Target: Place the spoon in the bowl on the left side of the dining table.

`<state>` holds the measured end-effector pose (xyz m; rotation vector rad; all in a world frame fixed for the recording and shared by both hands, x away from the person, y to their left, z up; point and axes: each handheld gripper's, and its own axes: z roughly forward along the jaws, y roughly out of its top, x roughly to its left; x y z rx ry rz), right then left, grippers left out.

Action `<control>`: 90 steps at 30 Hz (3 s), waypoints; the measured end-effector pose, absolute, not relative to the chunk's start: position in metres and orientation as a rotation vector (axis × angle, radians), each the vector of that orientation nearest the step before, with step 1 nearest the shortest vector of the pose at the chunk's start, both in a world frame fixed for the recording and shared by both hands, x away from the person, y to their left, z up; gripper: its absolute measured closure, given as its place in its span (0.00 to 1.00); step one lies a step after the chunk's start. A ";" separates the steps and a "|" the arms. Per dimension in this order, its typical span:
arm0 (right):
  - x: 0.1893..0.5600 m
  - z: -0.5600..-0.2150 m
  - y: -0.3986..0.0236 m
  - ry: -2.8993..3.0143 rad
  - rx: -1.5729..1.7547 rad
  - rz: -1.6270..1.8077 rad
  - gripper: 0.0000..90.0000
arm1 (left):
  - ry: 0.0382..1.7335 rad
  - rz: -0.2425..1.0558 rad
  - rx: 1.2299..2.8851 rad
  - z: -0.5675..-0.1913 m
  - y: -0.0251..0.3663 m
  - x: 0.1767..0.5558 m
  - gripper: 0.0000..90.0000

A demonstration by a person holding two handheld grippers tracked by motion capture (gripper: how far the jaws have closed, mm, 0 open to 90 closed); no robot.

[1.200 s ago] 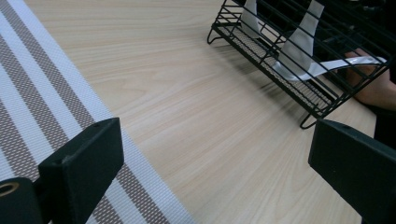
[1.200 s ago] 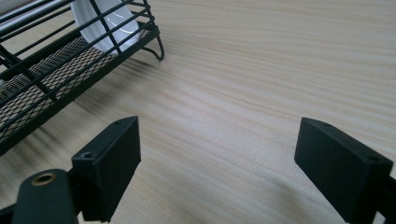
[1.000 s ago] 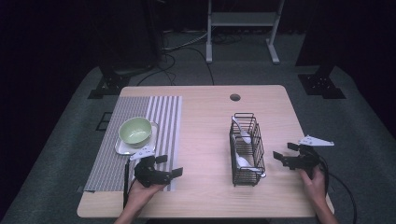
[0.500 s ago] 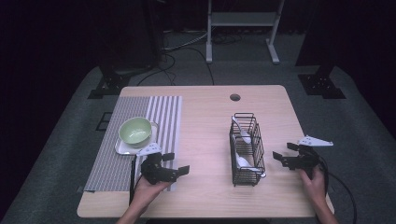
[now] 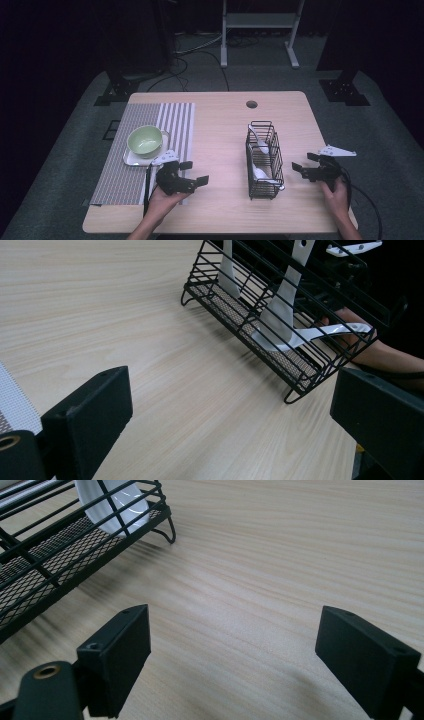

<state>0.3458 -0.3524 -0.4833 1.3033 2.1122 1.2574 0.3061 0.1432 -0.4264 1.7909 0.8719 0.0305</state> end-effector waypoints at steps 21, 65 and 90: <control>0.345 -0.483 -0.352 2.115 1.297 1.260 0.15 | 0.820 -0.005 1.790 -0.418 0.111 0.310 0.03; 0.345 -0.483 -0.353 2.119 1.289 1.286 0.15 | 0.758 -0.087 1.802 -0.400 0.058 0.325 0.03; 0.345 -0.483 -0.354 2.117 1.291 1.294 0.15 | 0.747 -0.106 1.798 -0.391 0.036 0.334 0.03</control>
